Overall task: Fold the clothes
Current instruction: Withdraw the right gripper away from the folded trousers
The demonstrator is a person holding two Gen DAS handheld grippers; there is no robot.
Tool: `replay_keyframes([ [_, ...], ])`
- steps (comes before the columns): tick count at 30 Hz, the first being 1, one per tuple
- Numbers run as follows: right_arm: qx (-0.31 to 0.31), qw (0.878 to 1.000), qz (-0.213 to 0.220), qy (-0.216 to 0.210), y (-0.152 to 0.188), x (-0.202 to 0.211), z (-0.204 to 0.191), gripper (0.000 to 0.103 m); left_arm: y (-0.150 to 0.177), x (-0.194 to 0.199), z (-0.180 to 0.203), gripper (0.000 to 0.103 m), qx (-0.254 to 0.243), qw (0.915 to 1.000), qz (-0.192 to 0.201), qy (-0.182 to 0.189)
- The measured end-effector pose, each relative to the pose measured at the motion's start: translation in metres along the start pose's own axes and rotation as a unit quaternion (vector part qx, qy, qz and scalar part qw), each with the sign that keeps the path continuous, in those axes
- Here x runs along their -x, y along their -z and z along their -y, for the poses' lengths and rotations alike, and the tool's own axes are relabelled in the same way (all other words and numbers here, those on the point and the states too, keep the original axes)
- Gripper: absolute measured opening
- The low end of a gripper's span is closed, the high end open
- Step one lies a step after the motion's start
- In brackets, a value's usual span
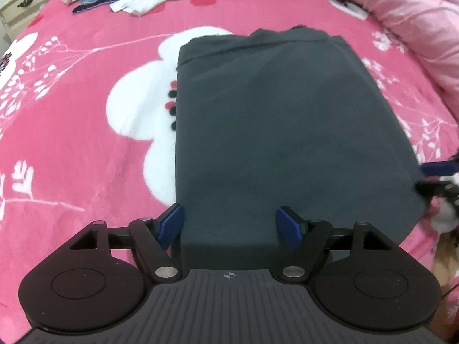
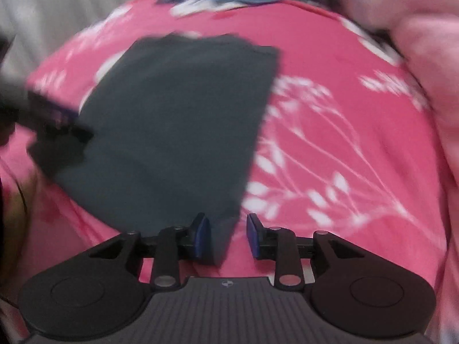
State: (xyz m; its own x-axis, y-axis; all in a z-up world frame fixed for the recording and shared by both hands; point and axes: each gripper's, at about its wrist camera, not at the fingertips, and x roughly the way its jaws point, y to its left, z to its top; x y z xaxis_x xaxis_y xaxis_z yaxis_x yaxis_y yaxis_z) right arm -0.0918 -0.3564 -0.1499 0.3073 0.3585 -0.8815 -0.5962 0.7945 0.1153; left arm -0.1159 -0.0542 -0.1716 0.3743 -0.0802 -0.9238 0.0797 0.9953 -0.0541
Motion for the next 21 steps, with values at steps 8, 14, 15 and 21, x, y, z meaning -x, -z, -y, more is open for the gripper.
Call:
replay_keyframes([
  [8,0.082,0.994,0.032,-0.063,-0.011,0.009,-0.055,0.039,-0.001,0.000,0.006,0.076,-0.014,0.9997,0.000,-0.021],
  [14,0.124,0.990,-0.008,-0.070,-0.011,-0.001,-0.079,0.040,-0.001,0.000,0.007,0.077,-0.023,0.9993,0.000,-0.031],
  [15,0.121,0.989,0.002,-0.081,-0.015,0.004,-0.081,0.040,-0.001,0.000,0.008,0.077,-0.024,0.9992,0.000,-0.032],
  [21,0.133,0.987,0.007,-0.090,-0.022,-0.010,-0.101,0.040,0.000,0.002,0.011,0.077,-0.031,0.9987,0.001,-0.040],
])
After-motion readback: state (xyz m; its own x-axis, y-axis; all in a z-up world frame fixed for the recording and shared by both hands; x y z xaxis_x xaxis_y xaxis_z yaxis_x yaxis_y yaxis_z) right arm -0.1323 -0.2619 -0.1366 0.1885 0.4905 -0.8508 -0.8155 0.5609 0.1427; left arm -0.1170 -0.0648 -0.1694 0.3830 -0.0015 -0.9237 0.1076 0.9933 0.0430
